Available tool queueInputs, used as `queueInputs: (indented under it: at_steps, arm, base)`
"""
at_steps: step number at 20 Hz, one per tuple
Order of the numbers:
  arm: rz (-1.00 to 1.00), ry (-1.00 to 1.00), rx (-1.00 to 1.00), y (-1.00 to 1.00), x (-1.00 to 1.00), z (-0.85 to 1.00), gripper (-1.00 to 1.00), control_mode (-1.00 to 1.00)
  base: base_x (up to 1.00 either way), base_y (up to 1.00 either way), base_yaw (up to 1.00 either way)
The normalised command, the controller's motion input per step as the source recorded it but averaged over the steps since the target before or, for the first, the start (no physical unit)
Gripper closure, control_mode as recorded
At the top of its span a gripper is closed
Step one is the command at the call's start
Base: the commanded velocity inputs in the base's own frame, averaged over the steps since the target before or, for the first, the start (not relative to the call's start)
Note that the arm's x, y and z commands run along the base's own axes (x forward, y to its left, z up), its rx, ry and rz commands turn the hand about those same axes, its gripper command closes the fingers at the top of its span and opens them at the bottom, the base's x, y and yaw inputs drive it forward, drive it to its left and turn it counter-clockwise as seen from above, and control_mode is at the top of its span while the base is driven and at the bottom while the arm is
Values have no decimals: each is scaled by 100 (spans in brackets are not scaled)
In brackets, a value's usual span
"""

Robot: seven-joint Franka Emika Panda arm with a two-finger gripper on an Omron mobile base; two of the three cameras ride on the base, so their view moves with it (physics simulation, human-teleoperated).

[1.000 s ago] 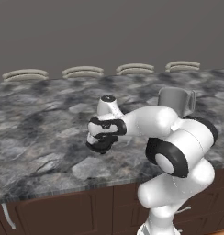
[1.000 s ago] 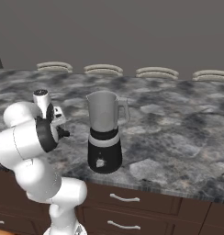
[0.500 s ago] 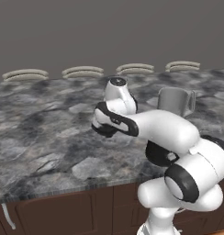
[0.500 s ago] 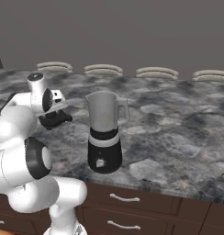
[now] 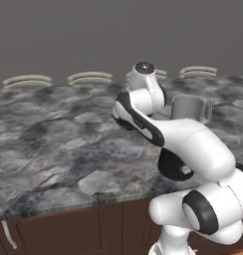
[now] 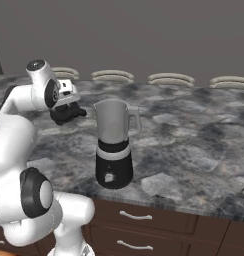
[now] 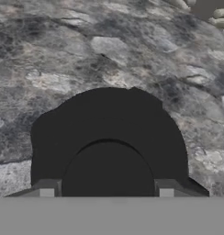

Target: Open the blender lid, put the mango in the blender, close the lid, and start the blender.

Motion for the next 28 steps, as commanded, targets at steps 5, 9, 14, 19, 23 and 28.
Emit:
queueInputs:
  at_steps: [5, 9, 14, 19, 23, 28]
  arm:
    - [-13, -8, 0, -36, -1, 100, 100, -100]
    - [-9, -6, 0, -44, 0, 86, 100, -100]
    - [-3, -1, 0, -54, 0, 50, 100, -100]
    - [1, 0, 0, -63, 0, 6, 100, -100]
    - [11, 0, 0, -57, 0, 0, 100, -100]
    - [14, 1, 0, -48, 0, 1, 100, -100]
  base:
    - [0, 0, 0]
    - [0, 0, 0]
    - [0, 0, 0]
    - [0, 0, 0]
    - [0, 0, 0]
    - [0, 0, 0]
